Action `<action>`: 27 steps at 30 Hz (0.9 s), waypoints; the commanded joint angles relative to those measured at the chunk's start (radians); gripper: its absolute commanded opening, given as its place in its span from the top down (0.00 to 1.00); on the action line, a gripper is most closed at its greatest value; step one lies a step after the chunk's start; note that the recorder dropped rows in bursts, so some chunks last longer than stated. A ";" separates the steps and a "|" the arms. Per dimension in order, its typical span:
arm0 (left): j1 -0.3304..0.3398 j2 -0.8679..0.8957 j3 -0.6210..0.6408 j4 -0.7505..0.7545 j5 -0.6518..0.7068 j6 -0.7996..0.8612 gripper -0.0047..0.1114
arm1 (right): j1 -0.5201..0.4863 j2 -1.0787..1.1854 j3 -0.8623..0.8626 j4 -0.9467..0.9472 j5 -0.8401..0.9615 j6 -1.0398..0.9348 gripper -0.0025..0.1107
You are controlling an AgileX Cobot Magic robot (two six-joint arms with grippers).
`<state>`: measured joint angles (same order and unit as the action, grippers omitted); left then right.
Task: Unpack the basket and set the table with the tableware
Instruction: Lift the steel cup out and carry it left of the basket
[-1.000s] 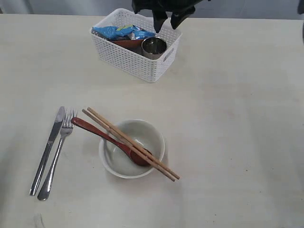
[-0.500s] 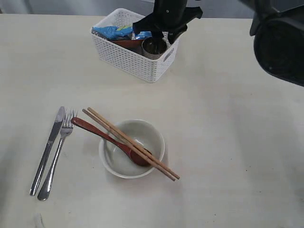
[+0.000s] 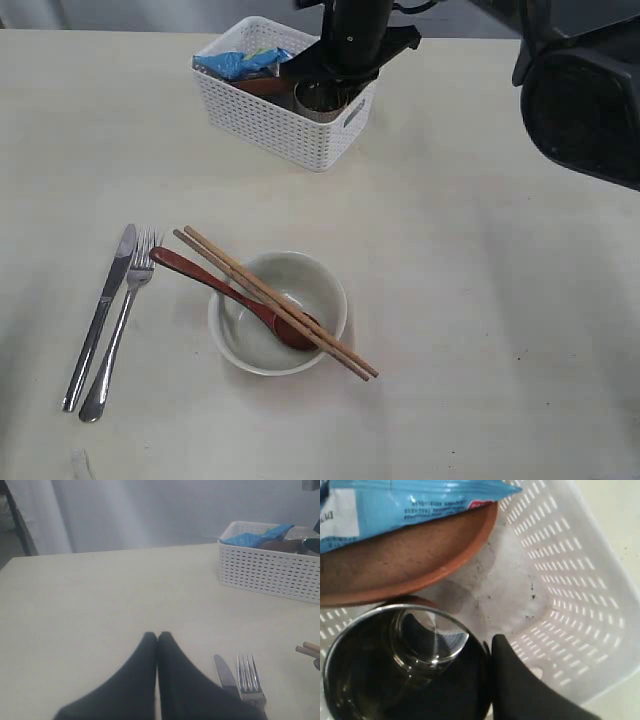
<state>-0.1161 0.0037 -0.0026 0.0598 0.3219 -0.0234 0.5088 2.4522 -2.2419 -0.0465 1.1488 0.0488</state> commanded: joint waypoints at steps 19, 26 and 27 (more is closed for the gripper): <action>0.002 -0.004 0.003 -0.006 -0.002 0.001 0.96 | -0.006 -0.007 -0.133 -0.015 0.072 -0.049 0.98; 0.002 -0.004 0.003 -0.006 -0.002 0.001 0.96 | -0.006 -0.014 -0.194 -0.045 0.072 -0.049 0.98; 0.002 -0.004 0.003 -0.004 -0.002 0.001 0.96 | -0.006 -0.019 -0.194 -0.047 0.072 -0.049 0.98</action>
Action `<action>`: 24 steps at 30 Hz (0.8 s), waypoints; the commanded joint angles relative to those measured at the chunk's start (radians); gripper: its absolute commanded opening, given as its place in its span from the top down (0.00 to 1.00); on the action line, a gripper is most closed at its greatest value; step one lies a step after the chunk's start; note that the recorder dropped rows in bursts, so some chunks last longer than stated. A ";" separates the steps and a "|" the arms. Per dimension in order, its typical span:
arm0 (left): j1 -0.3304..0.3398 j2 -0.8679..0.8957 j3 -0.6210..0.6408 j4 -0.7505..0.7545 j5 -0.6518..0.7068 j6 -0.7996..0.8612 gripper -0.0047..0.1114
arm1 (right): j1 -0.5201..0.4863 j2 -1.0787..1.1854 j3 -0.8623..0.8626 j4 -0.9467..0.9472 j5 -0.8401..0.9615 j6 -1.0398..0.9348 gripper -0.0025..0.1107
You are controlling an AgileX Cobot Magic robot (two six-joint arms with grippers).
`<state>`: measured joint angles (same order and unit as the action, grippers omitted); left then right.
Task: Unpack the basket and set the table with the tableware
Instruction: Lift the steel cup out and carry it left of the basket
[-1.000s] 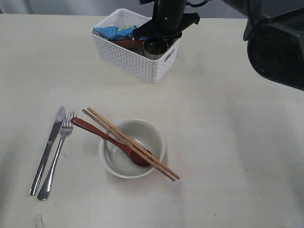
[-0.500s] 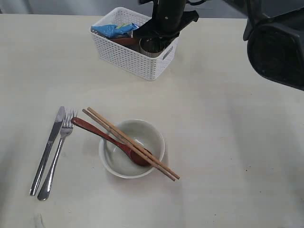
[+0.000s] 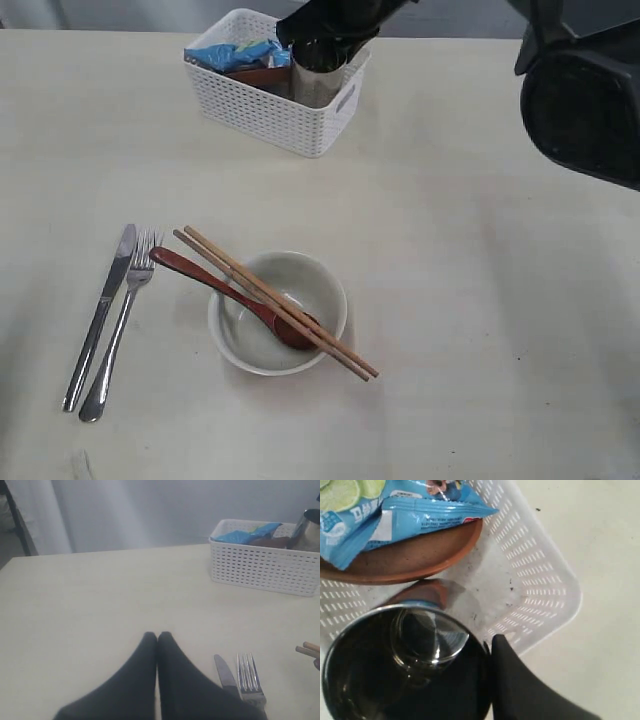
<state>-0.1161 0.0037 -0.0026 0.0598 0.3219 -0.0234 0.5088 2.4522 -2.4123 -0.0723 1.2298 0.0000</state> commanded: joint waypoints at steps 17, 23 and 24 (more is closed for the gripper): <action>0.002 -0.004 0.003 -0.004 -0.002 0.001 0.96 | 0.033 -0.159 -0.023 0.107 -0.009 -0.041 0.98; 0.002 -0.004 0.003 -0.004 -0.002 0.001 0.96 | 0.165 -0.163 0.063 0.175 -0.009 -0.115 0.98; 0.002 -0.004 0.003 -0.004 -0.002 0.001 0.96 | 0.175 -0.163 0.082 0.173 -0.009 -0.127 0.98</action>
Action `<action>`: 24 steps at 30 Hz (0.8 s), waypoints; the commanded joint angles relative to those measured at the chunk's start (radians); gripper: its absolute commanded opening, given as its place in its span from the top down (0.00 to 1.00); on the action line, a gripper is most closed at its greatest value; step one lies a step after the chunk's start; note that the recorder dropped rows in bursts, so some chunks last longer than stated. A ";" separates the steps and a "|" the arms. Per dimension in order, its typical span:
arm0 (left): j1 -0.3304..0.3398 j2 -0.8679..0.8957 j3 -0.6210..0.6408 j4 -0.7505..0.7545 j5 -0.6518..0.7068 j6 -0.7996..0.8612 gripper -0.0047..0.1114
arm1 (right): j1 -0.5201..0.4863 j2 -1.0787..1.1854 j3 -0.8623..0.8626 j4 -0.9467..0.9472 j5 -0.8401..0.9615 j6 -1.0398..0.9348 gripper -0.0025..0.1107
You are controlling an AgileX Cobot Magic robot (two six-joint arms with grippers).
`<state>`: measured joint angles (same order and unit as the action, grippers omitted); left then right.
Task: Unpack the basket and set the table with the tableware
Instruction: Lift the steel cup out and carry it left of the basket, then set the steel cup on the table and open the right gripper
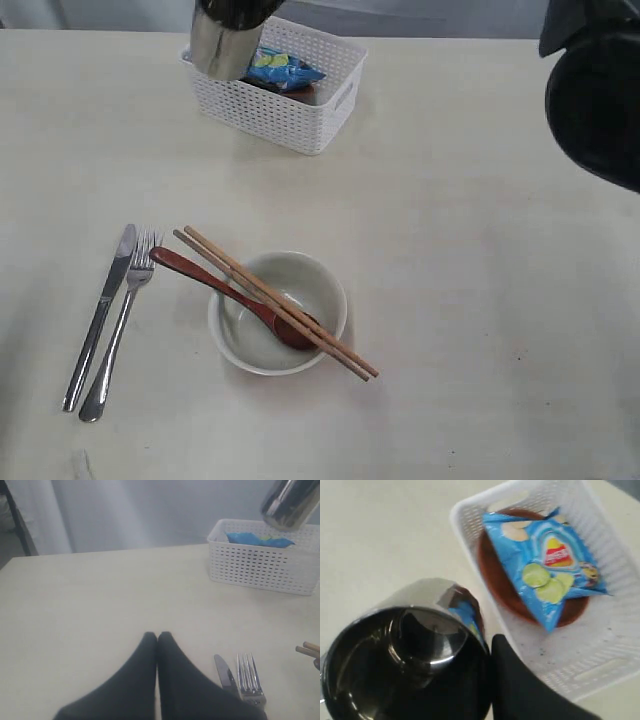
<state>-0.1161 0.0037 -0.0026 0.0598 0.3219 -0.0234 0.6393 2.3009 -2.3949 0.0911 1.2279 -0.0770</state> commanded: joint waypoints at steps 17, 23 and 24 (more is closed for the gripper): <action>0.002 -0.004 0.003 -0.004 -0.002 0.001 0.96 | 0.100 0.087 0.186 -0.038 -0.084 -0.006 0.98; 0.002 -0.004 0.003 -0.004 -0.002 0.001 0.96 | 0.100 0.107 0.186 -0.016 -0.129 -0.006 0.98; 0.002 -0.004 0.003 -0.004 -0.002 0.001 0.96 | 0.100 0.111 0.186 -0.005 -0.139 -0.006 0.98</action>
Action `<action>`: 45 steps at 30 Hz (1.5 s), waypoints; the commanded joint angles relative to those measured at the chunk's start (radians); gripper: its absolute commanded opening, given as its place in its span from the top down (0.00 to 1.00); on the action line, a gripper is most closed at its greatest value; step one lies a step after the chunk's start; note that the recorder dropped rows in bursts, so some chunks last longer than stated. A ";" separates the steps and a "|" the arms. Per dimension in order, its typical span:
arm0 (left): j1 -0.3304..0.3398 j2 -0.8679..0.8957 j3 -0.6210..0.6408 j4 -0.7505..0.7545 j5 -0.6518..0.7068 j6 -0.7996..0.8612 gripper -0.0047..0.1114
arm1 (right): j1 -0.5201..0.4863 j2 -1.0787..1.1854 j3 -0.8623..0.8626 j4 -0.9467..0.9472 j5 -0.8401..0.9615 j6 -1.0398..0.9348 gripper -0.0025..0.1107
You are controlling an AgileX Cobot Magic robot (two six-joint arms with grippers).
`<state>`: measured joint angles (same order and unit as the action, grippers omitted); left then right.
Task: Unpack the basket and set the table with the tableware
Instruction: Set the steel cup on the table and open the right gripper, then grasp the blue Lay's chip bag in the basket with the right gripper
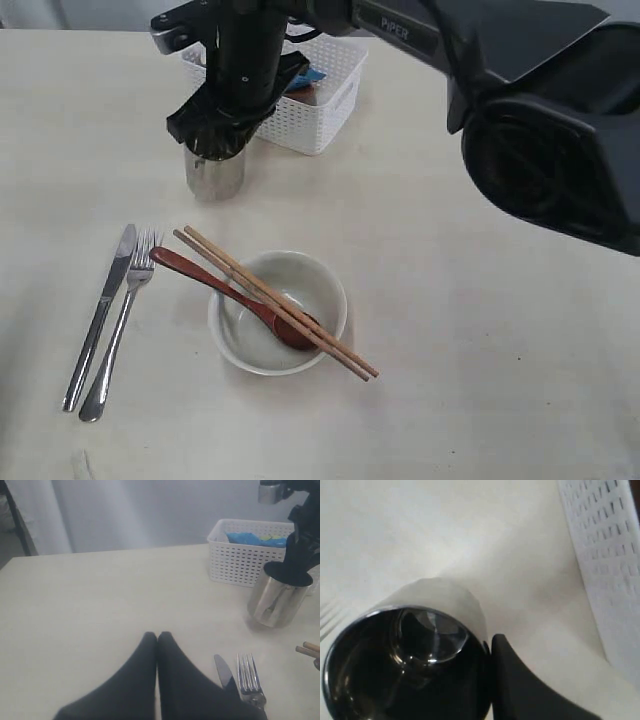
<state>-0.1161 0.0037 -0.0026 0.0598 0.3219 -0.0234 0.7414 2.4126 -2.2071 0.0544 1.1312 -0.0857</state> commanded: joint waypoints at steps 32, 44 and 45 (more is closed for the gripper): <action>0.002 -0.004 0.003 -0.004 -0.002 0.001 0.96 | -0.119 0.063 -0.328 -0.075 0.036 0.285 0.45; 0.002 -0.004 0.003 -0.004 -0.002 0.001 0.96 | -0.145 0.143 -0.328 -0.029 -0.055 0.312 0.45; 0.002 -0.004 0.003 -0.004 -0.002 0.001 0.96 | -0.145 0.148 -0.328 -0.029 -0.059 0.322 0.45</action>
<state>-0.1161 0.0037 -0.0026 0.0598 0.3219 -0.0234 0.6013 2.5568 -2.5313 0.0179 1.1054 0.2203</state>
